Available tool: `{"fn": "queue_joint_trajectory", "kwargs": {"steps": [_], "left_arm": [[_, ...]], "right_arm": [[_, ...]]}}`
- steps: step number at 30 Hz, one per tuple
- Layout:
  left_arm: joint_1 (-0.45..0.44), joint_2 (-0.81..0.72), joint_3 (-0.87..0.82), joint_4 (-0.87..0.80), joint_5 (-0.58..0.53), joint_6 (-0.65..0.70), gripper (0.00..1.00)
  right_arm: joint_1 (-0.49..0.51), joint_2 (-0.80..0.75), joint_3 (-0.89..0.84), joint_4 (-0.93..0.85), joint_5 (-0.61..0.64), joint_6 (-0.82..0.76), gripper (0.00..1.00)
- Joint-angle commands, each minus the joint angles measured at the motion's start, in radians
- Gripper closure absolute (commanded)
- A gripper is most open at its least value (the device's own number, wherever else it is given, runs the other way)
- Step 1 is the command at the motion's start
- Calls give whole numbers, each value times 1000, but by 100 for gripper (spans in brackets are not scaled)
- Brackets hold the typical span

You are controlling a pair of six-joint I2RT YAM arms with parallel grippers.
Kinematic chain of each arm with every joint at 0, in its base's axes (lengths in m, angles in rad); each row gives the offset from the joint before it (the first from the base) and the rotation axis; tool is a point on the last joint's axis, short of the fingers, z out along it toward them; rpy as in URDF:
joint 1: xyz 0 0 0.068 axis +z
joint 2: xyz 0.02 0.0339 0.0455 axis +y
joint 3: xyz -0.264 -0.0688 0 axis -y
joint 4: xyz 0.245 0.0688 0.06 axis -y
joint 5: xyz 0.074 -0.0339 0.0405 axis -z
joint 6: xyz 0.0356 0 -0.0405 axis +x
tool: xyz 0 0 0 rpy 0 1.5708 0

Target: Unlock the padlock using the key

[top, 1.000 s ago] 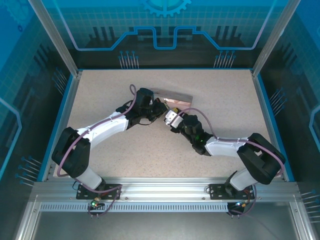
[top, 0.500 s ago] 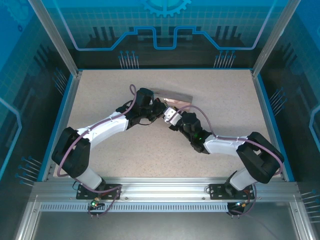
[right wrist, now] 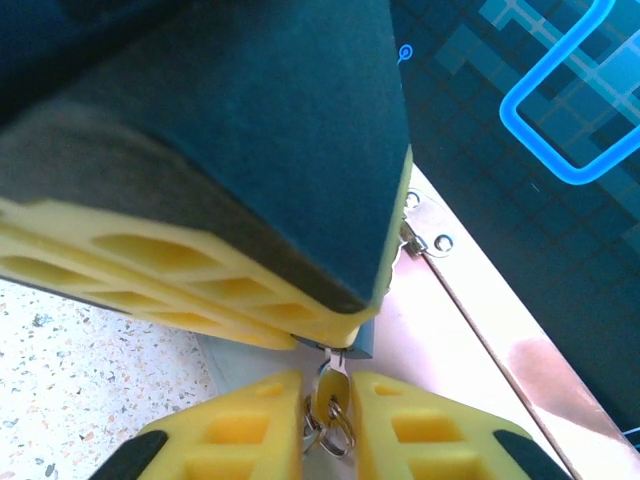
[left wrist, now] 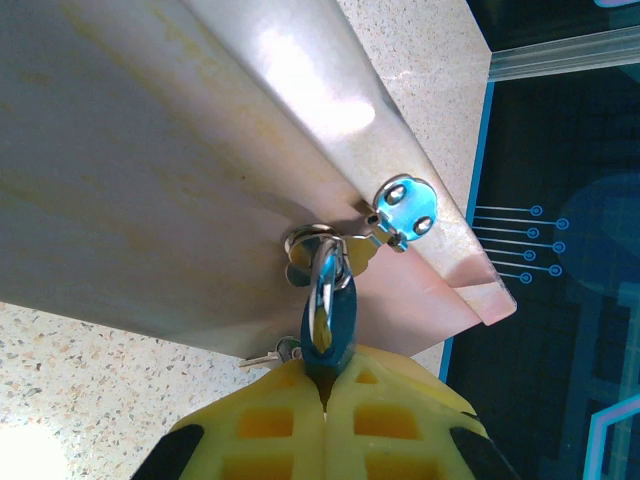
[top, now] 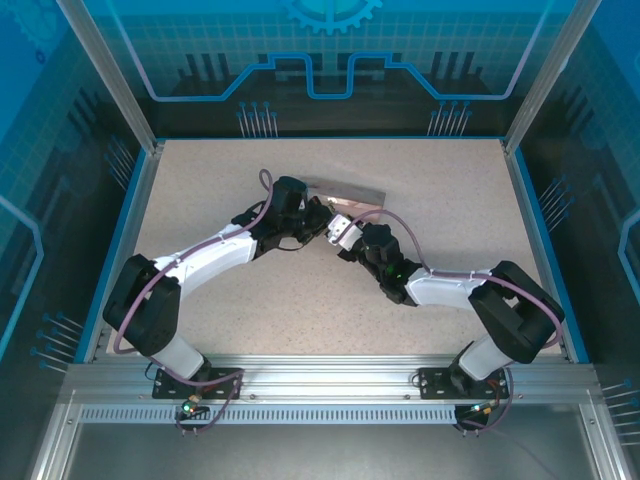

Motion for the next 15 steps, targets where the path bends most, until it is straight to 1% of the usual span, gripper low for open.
{"fn": "queue_joint_trajectory", "kwargs": {"steps": [1, 7, 10, 15], "left_arm": [[7, -46, -1, 47, 17, 5, 100], [8, -47, -4, 47, 17, 6, 100], [8, -47, -10, 47, 16, 9, 100], [8, -40, -23, 61, 12, 7, 100]], "right_arm": [[-16, 10, 22, -7, 3, 23, 84], [-33, 14, 37, -23, 5, 61, 95], [-40, -1, 37, -42, -23, 90, 100], [-51, -29, 41, -106, -99, 150, 100]]}}
